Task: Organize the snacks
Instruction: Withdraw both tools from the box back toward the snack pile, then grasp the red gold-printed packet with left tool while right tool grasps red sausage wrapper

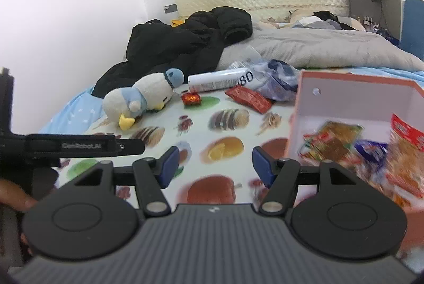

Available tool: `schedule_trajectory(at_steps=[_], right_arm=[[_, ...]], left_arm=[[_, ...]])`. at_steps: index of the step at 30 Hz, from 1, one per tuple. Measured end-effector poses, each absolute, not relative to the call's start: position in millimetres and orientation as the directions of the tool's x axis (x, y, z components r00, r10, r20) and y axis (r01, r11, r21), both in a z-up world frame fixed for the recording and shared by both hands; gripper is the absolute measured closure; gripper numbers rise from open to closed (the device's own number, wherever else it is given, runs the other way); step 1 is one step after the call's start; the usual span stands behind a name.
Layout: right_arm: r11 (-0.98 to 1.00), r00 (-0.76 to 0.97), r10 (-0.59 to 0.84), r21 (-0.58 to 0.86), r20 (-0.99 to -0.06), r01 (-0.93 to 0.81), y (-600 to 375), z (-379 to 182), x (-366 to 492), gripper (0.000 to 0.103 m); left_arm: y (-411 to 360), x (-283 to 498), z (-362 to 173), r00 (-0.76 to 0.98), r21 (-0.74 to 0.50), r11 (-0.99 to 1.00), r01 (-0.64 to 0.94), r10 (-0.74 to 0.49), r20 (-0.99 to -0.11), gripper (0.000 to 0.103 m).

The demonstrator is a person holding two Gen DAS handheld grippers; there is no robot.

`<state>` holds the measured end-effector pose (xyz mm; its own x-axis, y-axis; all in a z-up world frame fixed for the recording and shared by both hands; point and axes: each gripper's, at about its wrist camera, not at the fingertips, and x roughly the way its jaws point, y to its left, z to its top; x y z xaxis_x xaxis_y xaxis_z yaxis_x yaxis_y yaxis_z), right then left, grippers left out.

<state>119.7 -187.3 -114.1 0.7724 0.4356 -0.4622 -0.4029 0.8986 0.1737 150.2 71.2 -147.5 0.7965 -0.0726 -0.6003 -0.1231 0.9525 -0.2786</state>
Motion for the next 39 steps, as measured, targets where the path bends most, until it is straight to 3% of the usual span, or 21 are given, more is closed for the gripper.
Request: schedule_trajectory(at_steps=[5,10,18,21,24,30,39], right_arm=[[0.884,0.758,0.463,0.178,-0.460,-0.432,-177,-106,169,0.039],[0.870,0.720,0.483,0.178,-0.498,-0.460,-167,-102,239,0.040],[0.871,0.627,0.453,0.164,-0.634,-0.463,-140,-121,356,0.041],[0.875,0.531,0.382,0.111,-0.756,-0.472,-122,-140,404,0.041],[0.879,0.457,0.364,0.136,-0.812,-0.457,-115,-158,438,0.041],[0.892,0.452,0.307,0.087,-0.838,-0.444,-103,-177,482,0.042],[0.894,0.439,0.229,0.010,-0.869,-0.447,-90,-199,516,0.040]], left_arm=[[88,203,-169,0.795,-0.289,0.948,-0.135,-0.070,-0.603,0.024],[84,254,-191,0.784,-0.218,0.969,-0.116,-0.045,-0.618,0.024],[91,331,-224,0.783,-0.164,0.978,-0.131,0.000,-0.621,0.024],[99,359,-232,0.783,-0.162,0.976,-0.143,0.012,-0.622,0.024],[112,386,-233,0.783,-0.173,0.970,-0.168,0.025,-0.622,0.025],[128,440,-231,0.760,-0.159,0.971,-0.180,0.035,-0.649,0.025],[121,477,-243,0.723,-0.037,0.976,-0.216,0.134,-0.678,0.025]])
